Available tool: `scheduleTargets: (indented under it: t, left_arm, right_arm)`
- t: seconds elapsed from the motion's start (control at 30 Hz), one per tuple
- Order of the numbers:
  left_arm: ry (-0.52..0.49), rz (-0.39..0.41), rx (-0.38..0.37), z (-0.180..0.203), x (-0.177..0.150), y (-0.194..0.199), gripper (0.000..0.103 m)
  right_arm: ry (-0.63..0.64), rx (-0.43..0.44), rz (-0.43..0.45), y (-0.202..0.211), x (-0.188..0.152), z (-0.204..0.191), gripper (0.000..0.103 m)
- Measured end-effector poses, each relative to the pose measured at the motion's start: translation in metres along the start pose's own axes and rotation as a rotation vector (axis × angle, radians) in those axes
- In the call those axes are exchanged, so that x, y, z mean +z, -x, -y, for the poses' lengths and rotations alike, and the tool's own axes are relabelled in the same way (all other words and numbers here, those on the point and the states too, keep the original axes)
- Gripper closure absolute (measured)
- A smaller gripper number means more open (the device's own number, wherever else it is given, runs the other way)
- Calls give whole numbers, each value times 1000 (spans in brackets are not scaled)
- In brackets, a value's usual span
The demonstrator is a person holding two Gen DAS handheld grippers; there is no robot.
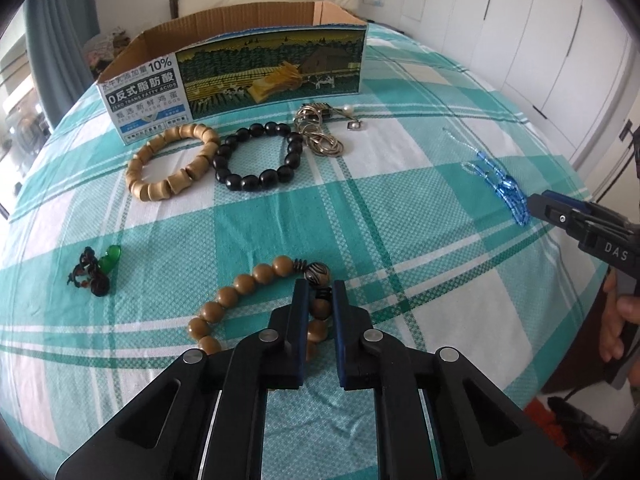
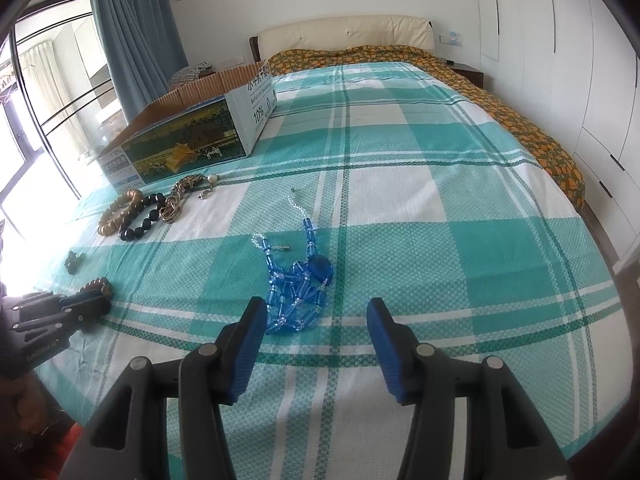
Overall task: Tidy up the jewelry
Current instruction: 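Carry the brown bracelet and blue strand into the box and open both tools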
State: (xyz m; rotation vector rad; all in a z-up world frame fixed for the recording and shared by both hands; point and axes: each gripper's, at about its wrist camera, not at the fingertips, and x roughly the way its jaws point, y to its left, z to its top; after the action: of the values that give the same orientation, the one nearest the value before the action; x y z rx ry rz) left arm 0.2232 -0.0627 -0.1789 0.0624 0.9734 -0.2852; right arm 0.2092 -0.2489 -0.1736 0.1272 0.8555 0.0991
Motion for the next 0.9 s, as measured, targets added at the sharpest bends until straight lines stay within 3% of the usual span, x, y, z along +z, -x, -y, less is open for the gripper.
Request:
scheduleTargets:
  t: [0.23,0.3,0.4,0.43,0.73,0.9]
  left_arm:
    - [57,8,-60,-8,2,3,94]
    - [73,17,-76,-11,3,8,94]
    - [108,33,-107,-19,6,17,94]
    - [118,39,-118,-21,8,21,94]
    - [217,114,-209,-56,37,64,94]
    - [267,148,-240,-79,57,87,94]
  right_arm:
    - [116,-30,-33,-30,16,-28,52]
    - [114,-29,-25,-27,16,-29,83]
    - [99,-10,-17,-15,15,-28,83]
    - [99,-1,-12,-10,17,-29,89]
    - [-4,165,50,44,55,-21,89]
    - [8,235,92,71,85,-31,89]
